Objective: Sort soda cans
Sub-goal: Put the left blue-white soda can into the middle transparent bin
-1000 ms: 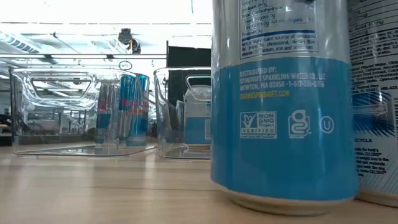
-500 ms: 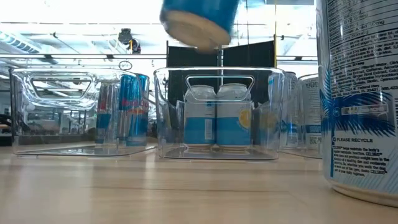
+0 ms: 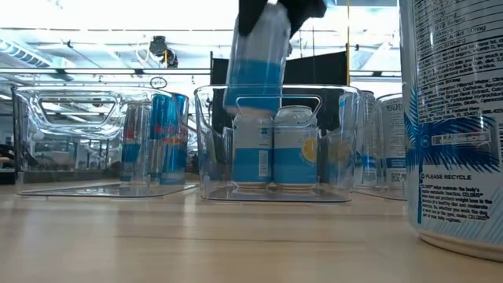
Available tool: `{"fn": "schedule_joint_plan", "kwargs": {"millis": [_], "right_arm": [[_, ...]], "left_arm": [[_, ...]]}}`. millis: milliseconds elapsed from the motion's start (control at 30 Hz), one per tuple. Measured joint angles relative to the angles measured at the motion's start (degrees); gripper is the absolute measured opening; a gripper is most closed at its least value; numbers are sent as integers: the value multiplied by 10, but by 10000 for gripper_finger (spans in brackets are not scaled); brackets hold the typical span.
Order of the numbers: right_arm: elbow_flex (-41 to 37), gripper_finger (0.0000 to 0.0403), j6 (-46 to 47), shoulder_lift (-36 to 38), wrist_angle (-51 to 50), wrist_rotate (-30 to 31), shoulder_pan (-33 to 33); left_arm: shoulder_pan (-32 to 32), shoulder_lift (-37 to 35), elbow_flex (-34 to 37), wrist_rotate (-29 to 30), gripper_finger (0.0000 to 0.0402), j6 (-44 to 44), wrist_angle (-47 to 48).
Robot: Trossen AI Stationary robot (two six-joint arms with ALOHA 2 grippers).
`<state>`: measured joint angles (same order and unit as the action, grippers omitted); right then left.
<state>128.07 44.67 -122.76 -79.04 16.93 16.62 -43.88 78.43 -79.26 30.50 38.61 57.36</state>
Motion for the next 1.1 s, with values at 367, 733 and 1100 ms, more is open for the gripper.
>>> {"fn": "schedule_joint_plan", "kwargs": {"millis": [367,733,1100], "right_arm": [[0,293,-35,-75,14,-83,-68],[-25,293,-43,-85,66,-111,-108],[-30,324,-53,-85,72,-108,-106]], "left_arm": [[0,0,0,0,361,0,0],[0,0,0,0,361,0,0],[0,0,0,0,361,0,0]]}}
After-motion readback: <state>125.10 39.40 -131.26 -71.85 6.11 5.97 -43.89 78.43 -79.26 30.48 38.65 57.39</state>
